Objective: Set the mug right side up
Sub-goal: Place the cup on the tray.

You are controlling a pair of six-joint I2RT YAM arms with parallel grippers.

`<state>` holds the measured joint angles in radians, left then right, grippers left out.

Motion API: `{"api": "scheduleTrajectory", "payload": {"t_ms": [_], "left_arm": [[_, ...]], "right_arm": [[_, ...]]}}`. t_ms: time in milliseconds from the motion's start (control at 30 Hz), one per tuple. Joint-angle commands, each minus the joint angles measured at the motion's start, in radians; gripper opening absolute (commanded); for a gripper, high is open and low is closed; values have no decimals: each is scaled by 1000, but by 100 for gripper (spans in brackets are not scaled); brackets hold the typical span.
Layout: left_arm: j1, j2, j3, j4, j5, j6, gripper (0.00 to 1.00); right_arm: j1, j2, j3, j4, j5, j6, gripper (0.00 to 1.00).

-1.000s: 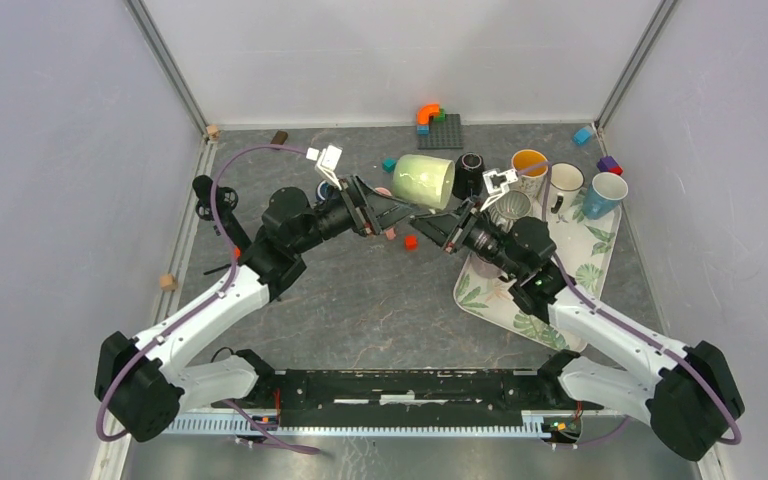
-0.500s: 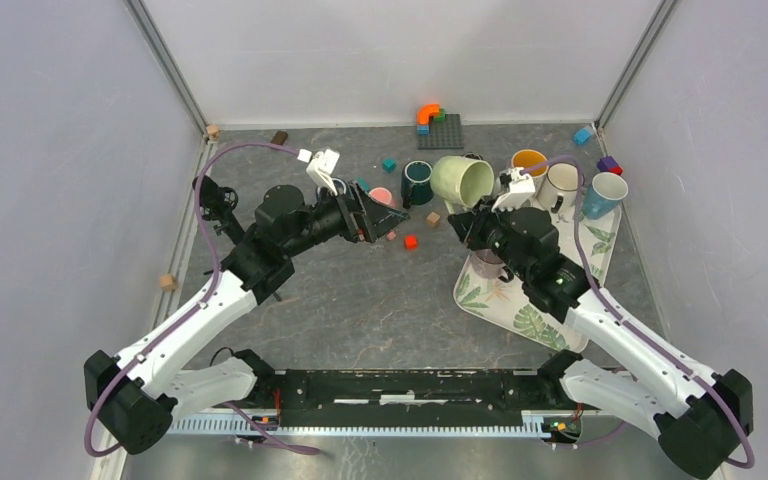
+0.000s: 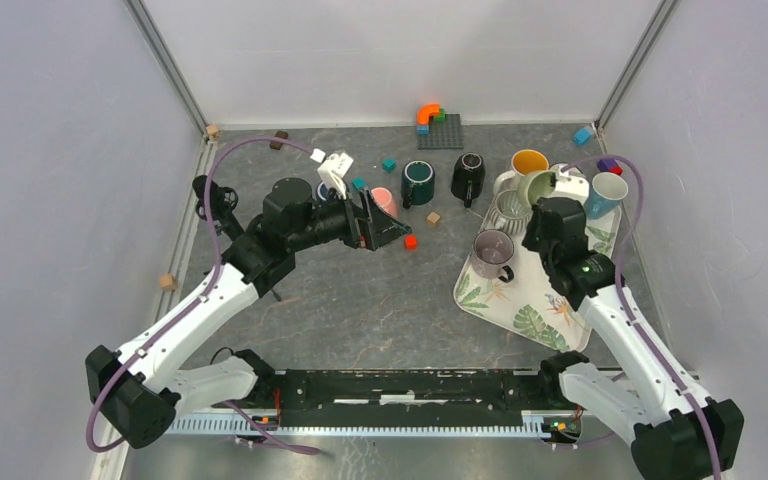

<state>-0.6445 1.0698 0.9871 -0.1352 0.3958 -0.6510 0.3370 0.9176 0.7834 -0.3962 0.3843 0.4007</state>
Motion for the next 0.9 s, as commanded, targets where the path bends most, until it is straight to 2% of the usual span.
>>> {"api": "scheduleTrajectory", "payload": {"t_ms": [0,300,867], "left_arm": [[-1,43,72,-50,92,81,100],[-1,97,100,-101,180,131,100],[0,91,78,-110,225,187,100]], "right_arm": [[-80,-20,35,19,81,-48,0],[-186,51,-23,57,27,-53,0],[-332,196,-127,157,-159,-79,0]]}}
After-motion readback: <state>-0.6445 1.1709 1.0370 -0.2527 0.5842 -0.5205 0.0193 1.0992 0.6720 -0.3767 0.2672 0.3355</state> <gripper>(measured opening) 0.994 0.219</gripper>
